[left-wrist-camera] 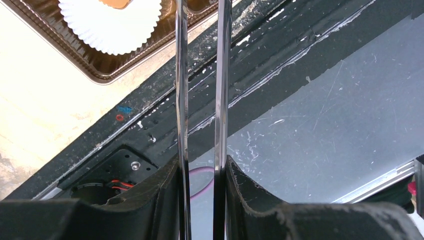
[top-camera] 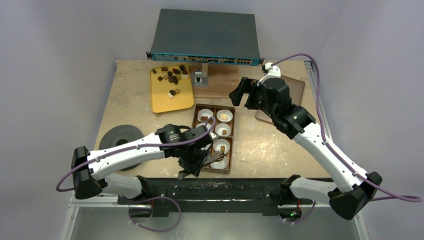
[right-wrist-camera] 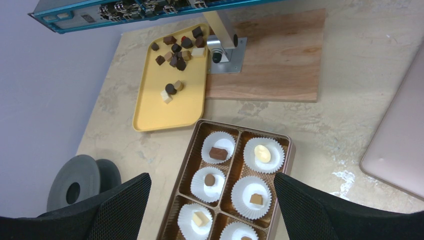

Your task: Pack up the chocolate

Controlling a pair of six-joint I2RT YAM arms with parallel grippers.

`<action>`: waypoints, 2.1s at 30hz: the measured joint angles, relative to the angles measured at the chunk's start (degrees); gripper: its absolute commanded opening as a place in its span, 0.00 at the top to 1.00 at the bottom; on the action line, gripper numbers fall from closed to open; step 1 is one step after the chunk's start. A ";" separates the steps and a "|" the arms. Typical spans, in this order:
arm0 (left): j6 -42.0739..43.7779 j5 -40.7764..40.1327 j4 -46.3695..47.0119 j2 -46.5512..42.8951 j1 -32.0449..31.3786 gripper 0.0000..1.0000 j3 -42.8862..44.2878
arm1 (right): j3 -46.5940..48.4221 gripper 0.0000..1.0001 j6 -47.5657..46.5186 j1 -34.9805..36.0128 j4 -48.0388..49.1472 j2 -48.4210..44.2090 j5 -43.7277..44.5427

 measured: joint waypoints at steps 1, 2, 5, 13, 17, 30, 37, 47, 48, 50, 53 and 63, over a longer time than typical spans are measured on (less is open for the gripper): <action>-0.24 0.09 0.13 -0.07 -0.07 0.77 -0.09 | 0.00 0.11 0.00 -0.02 0.00 0.00 0.00; -0.35 0.13 0.17 -0.07 -0.09 0.76 -0.17 | 0.00 0.11 0.00 0.00 0.00 0.00 0.00; -0.76 0.20 0.26 -0.07 -0.13 0.76 -0.50 | 0.00 0.11 0.00 -0.02 -0.02 0.00 0.00; -0.79 0.33 0.28 -0.07 -0.13 0.71 -0.59 | 0.00 0.11 0.00 0.00 -0.07 0.00 0.02; -0.79 0.35 0.31 -0.07 -0.13 0.70 -0.59 | 0.00 0.11 0.00 0.00 -0.26 0.00 0.04; -0.76 0.50 0.81 0.00 -0.13 0.61 -0.72 | 0.00 0.11 0.00 -0.02 -0.44 0.00 0.09; -0.79 0.48 0.92 0.00 -0.13 0.62 -0.72 | -0.02 0.11 0.02 0.00 -0.44 0.00 0.76; -0.79 -2.54 -0.83 -0.74 -0.11 0.64 0.72 | -0.22 0.11 0.02 0.00 -0.50 -0.02 1.03; -0.79 -3.28 -1.25 -1.20 0.04 0.64 1.31 | -0.22 0.11 0.04 0.00 -0.59 -0.02 1.03; -0.76 -4.33 -1.66 -2.34 0.66 0.64 2.12 | -0.22 0.11 0.15 0.00 -0.96 -0.13 1.03; -0.76 -5.62 -2.47 -4.26 2.91 0.65 2.86 | -0.22 0.10 0.26 -0.02 -1.42 -0.44 1.09; -0.50 -10.32 -5.49 -10.10 17.00 0.65 3.82 | -0.26 0.10 1.03 0.00 -1.79 -0.87 1.46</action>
